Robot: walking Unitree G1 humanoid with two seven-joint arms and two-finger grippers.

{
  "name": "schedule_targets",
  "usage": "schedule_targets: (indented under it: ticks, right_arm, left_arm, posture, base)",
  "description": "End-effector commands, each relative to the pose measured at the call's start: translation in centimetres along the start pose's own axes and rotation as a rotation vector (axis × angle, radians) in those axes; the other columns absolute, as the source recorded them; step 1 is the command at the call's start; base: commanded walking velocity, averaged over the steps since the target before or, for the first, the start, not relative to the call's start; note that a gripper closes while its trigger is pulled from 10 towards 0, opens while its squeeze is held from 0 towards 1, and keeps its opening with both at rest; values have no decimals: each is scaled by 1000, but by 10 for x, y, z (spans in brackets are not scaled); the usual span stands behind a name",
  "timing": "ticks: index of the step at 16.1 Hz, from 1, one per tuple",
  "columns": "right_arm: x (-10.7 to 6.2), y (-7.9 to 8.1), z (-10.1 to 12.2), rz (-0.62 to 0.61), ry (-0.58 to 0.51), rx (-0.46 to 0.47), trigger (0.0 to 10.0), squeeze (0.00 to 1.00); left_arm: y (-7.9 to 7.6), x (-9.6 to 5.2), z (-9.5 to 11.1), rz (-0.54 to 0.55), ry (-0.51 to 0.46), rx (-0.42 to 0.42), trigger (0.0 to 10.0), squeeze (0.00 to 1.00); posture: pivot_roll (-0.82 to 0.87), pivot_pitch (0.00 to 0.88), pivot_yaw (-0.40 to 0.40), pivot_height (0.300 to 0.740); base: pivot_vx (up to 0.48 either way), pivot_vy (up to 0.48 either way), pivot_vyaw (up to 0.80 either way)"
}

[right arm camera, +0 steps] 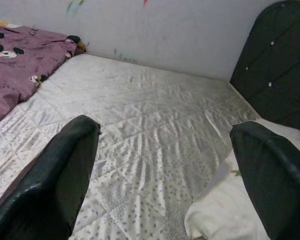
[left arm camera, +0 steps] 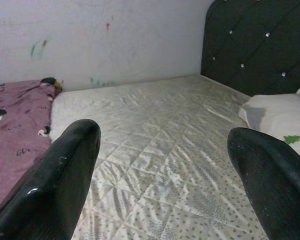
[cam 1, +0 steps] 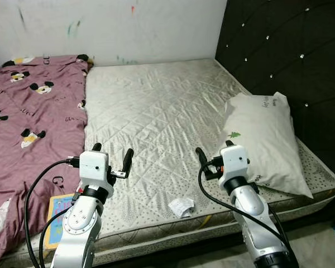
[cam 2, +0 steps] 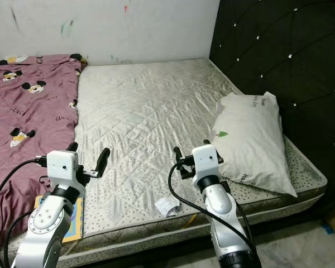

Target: Clean up the room

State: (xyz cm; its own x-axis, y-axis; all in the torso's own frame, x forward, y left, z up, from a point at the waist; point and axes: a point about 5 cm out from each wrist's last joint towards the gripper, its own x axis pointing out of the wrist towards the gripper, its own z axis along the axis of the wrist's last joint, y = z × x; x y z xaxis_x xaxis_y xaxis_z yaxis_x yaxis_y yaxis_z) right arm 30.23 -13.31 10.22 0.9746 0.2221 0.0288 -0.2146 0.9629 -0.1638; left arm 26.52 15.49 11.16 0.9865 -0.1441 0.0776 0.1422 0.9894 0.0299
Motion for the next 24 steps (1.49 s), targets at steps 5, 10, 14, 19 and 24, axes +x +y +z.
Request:
schedule_targets:
  ticks: [5, 10, 14, 19, 24]
  right_arm:
    - [3, 0, 2, 12, -10, -5, 10000, 0]
    - [3, -1, 3, 19, -14, -7, 10000, 0]
    - [3, -1, 4, 31, -15, -8, 10000, 0]
    - [4, -1, 4, 46, -7, -14, 10000, 0]
    - [4, 0, 4, 59, -7, -10, 10000, 0]
  left_arm:
    - [-2, 0, 4, -23, -23, -23, 10000, 0]
    - [-2, 0, 3, -3, -11, -21, 10000, 0]
    - [-2, 1, 3, 5, -11, -19, 10000, 0]
    - [6, 3, 2, 99, 4, 3, 10000, 0]
    - [6, 3, 1, 107, 6, -3, 10000, 0]
  posture:
    - [19, 1, -26, 740]
    - [18, 7, -36, 740]
    - [17, 10, -39, 740]
    - [15, 20, -44, 740]
    - [13, 23, -49, 715]
  base:
    - [112, 0, 0]
    - [56, 0, 0]
    - [0, 0, 0]
    - [0, 0, 0]
    - [0, 0, 0]
